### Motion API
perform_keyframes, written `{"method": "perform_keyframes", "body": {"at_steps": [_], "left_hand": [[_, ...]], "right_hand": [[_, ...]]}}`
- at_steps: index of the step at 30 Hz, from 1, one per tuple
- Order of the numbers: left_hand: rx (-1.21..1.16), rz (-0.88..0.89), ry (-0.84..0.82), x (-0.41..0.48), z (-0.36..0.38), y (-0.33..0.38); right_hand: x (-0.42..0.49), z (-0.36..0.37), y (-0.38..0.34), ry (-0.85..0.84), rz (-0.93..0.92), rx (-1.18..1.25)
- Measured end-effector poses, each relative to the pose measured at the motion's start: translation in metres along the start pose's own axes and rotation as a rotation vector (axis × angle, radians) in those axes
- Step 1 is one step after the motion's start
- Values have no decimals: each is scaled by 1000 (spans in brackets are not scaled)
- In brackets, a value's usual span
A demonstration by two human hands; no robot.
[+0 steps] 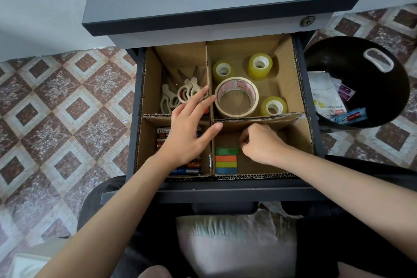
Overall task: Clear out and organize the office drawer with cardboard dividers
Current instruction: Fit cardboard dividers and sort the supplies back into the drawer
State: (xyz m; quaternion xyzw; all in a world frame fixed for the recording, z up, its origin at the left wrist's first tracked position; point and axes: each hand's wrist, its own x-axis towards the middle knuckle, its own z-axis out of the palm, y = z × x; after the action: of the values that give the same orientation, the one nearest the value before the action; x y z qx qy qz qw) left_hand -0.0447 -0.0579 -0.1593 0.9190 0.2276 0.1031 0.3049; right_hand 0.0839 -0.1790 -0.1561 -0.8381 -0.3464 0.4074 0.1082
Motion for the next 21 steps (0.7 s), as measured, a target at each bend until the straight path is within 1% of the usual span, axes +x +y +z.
{"method": "perform_keyframes", "body": {"at_steps": [7,10,14,16,18,21], "left_hand": [[-14,-4,4,0,1,-1],[-14,-3,9,0,1,-1],[-17,2,12,0,2,-1],[-23,4,15,0,2,-2],[-24,5,19,0,2,-2],[-23,6,25,-1,3,-2]], "right_hand": [[3,4,-1,-32,88,235],[2,4,-1,-55,93,249],[4,3,0,-19,-27,71],[6,3,-1,-86,-103,90],[8,5,-2,-175,-126,146],[13,10,-2,-214,-140,201]]}}
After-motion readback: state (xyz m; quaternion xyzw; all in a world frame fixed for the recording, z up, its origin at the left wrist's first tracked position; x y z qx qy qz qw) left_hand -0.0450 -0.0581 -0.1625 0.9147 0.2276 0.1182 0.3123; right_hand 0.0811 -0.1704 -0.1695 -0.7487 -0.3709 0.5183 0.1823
